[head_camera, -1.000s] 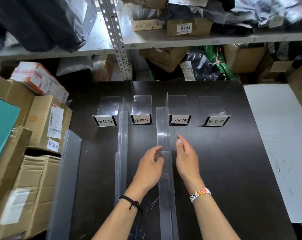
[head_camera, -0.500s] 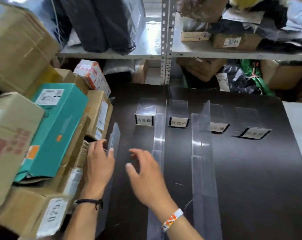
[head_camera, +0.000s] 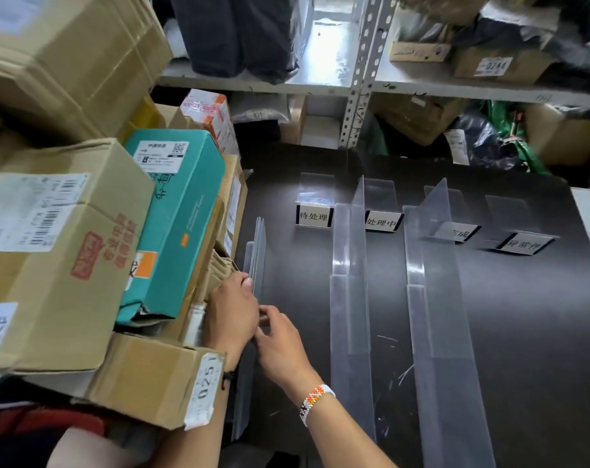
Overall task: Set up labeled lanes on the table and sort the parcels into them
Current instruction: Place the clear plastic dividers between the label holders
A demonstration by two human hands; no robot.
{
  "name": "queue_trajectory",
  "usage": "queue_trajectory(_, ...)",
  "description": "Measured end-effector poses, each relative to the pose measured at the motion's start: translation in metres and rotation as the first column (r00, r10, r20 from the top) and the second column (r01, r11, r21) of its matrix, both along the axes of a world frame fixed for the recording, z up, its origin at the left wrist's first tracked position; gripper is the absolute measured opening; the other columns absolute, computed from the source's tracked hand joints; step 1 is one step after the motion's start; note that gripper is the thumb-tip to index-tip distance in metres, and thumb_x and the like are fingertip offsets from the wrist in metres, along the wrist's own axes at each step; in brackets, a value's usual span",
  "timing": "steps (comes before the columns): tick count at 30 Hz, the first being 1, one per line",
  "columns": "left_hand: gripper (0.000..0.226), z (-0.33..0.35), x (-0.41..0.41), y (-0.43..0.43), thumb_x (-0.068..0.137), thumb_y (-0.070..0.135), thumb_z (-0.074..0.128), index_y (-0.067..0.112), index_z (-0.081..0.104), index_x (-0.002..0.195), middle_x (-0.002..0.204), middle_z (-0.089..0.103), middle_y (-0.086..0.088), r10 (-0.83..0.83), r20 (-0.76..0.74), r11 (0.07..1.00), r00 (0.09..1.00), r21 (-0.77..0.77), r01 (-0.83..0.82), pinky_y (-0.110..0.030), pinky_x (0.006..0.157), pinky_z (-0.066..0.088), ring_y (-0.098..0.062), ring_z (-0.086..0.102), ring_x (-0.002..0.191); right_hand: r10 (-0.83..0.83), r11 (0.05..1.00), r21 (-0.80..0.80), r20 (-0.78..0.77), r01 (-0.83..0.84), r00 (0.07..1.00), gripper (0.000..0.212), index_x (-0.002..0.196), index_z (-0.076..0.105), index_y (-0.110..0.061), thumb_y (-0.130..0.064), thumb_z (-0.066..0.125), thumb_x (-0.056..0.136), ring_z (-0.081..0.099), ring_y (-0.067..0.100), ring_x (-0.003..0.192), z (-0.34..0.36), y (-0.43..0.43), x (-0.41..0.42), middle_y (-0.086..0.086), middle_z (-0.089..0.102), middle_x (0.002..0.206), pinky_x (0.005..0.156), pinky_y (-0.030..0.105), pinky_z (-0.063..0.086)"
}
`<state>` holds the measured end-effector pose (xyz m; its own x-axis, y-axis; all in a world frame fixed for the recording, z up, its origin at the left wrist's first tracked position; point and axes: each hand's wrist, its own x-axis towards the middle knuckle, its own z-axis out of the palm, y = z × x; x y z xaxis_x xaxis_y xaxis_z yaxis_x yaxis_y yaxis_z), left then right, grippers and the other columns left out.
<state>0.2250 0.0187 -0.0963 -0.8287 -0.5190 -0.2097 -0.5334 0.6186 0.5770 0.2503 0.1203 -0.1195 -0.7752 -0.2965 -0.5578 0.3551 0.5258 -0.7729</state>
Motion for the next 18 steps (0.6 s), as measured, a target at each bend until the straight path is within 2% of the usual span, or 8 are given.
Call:
queue_trajectory(2,0.024,0.003,0.0,0.001,0.108,0.017,0.048,0.008,0.068,0.116,0.1,0.065,-0.009,0.002,0.013,1.0,1.0,0.003,-0.002,-0.034,0.073,0.036,-0.023,0.05,0.086,-0.041,0.999,-0.014,0.003,0.041,0.999,0.038,0.142,0.057,-0.023,-0.027,0.058,0.105,0.06,0.016,0.122,0.001,0.0,0.003,-0.001,0.06,0.133,0.105,0.041,0.052)
queue_trajectory(5,0.024,0.006,-0.001,0.002,0.108,0.015,0.046,0.006,0.066,0.12,0.103,0.062,-0.009,0.004,0.028,1.0,1.0,0.006,-0.004,-0.034,0.076,0.036,-0.023,0.049,0.09,-0.104,0.993,-0.042,0.043,0.106,0.994,0.035,0.135,0.061,-0.033,-0.041,0.061,0.1,0.067,0.018,0.108,0.001,0.001,0.007,-0.007,0.065,0.123,0.093,0.052,0.06)
queue_trajectory(7,0.025,0.006,0.0,0.002,0.107,0.015,0.047,0.005,0.065,0.121,0.111,0.067,-0.014,0.006,0.033,1.0,0.999,0.01,-0.007,-0.034,0.077,0.037,-0.027,0.054,0.094,-0.097,0.995,-0.021,0.018,0.098,0.995,0.035,0.134,0.061,-0.034,-0.043,0.06,0.1,0.067,0.016,0.107,0.003,0.001,0.007,-0.009,0.066,0.123,0.093,0.051,0.06)
queue_trajectory(10,0.023,0.008,0.0,0.005,0.105,0.016,0.049,0.006,0.066,0.117,0.11,0.069,-0.017,0.009,0.028,1.0,1.0,-0.009,-0.008,-0.034,0.075,0.038,-0.033,0.06,0.097,-0.026,0.992,0.122,-0.094,0.038,0.995,0.03,0.129,0.061,-0.026,-0.037,0.056,0.102,0.067,0.021,0.107,0.016,-0.001,0.0,-0.005,0.068,0.122,0.089,0.043,0.057)
queue_trajectory(12,0.021,0.011,-0.001,0.008,0.105,0.017,0.049,0.006,0.066,0.109,0.1,0.068,-0.016,0.002,0.03,0.999,1.0,-0.042,0.0,-0.035,0.071,0.039,-0.031,0.056,0.085,0.058,0.967,0.255,-0.13,-0.023,0.99,0.026,0.124,0.059,-0.019,-0.032,0.053,0.101,0.066,0.034,0.107,0.019,-0.004,-0.002,0.005,0.069,0.12,0.079,0.04,0.05)
queue_trajectory(14,0.023,0.013,-0.002,0.008,0.104,0.02,0.049,0.008,0.067,0.098,0.087,0.063,-0.012,-0.024,0.064,0.997,0.998,-0.07,0.028,-0.035,0.066,0.04,-0.028,0.052,0.075,0.152,0.926,0.364,-0.114,-0.101,0.982,0.024,0.119,0.06,-0.012,-0.024,0.05,0.101,0.066,0.042,0.108,0.018,-0.01,-0.002,0.014,0.069,0.118,0.078,0.042,0.048)
queue_trajectory(16,0.026,0.013,-0.002,0.008,0.102,0.022,0.051,0.008,0.067,0.086,0.08,0.063,-0.011,-0.081,0.127,0.991,0.989,-0.097,0.094,-0.036,0.062,0.043,-0.03,0.056,0.07,0.152,0.91,0.401,-0.098,-0.1,0.984,0.021,0.111,0.063,-0.008,-0.018,0.046,0.102,0.067,0.043,0.106,0.016,-0.014,-0.001,0.017,0.07,0.114,0.078,0.042,0.051)
queue_trajectory(18,0.025,0.017,-0.002,0.008,0.1,0.022,0.055,0.006,0.067,0.086,0.084,0.066,-0.014,-0.124,0.198,0.977,0.972,-0.147,0.154,-0.037,0.062,0.047,-0.033,0.061,0.074,0.107,0.923,0.382,-0.111,-0.056,0.988,0.026,0.104,0.065,-0.006,-0.019,0.043,0.105,0.068,0.042,0.103,0.015,-0.014,-0.001,0.017,0.071,0.109,0.075,0.04,0.05)
